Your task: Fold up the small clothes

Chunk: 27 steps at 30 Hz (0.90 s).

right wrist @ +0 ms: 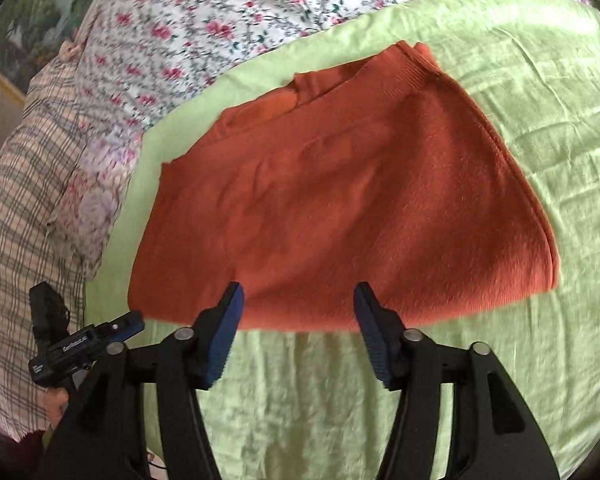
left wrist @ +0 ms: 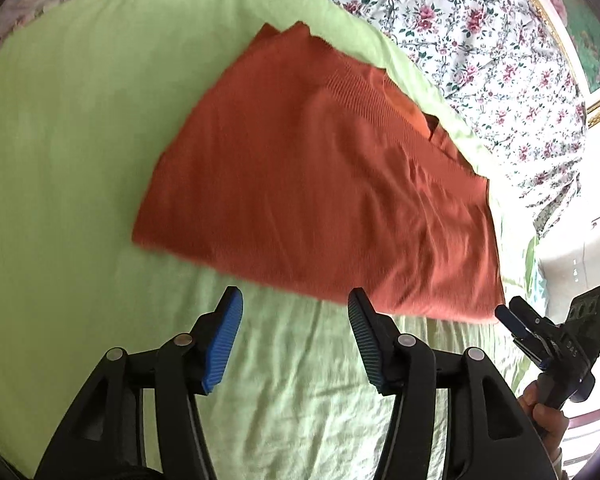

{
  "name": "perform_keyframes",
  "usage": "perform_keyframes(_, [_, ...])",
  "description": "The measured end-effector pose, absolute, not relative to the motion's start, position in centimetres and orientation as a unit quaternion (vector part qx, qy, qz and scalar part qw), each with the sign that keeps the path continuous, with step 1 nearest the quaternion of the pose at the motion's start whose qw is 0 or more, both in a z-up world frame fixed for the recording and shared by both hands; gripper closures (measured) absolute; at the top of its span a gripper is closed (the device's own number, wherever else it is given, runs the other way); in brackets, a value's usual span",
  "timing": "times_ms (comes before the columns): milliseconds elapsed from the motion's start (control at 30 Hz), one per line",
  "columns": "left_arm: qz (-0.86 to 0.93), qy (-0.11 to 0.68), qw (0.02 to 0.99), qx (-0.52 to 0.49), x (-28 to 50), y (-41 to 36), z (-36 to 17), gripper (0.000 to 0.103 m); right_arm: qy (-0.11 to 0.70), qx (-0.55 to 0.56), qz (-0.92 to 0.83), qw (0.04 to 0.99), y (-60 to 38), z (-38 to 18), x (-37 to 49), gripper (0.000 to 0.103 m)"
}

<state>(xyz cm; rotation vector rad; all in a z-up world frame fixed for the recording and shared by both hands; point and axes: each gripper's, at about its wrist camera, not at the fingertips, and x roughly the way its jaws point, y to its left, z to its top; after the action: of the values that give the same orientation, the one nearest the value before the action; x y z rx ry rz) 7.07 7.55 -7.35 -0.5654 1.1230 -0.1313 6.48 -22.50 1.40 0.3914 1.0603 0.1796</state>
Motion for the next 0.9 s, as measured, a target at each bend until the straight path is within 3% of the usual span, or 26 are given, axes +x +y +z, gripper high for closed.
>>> perform_keyframes(300, [-0.013,0.504,0.792,-0.345,8.5,9.1,-9.4,0.033,0.515,0.194,0.104,0.828,-23.2,1.1,6.7,0.039])
perform_keyframes(500, [0.027,0.458,0.778,-0.428,10.1,11.5,-11.6,0.031,0.526,0.198,0.101,0.821,-25.5,0.9,7.2,0.038])
perform_keyframes(667, [0.062,0.440,0.790,-0.423,12.1,11.6,-11.5,0.033,0.536,0.196,0.102,0.815,-26.9,0.8,8.0,0.038])
perform_keyframes(733, [0.076,0.437,0.799,-0.407,12.8,11.2,-11.2,0.037,0.539,0.194,0.106,0.813,-27.3,0.8,8.5,0.038])
perform_keyframes(867, [0.076,0.438,0.809,-0.386,13.7,10.8,-10.9,0.079,0.539,0.194,0.115,0.811,-27.9,0.8,9.3,0.038])
perform_keyframes(900, [0.074,0.435,0.814,-0.378,13.8,10.6,-10.3,0.085,0.540,0.194,0.117,0.811,-28.0,0.8,9.4,0.038])
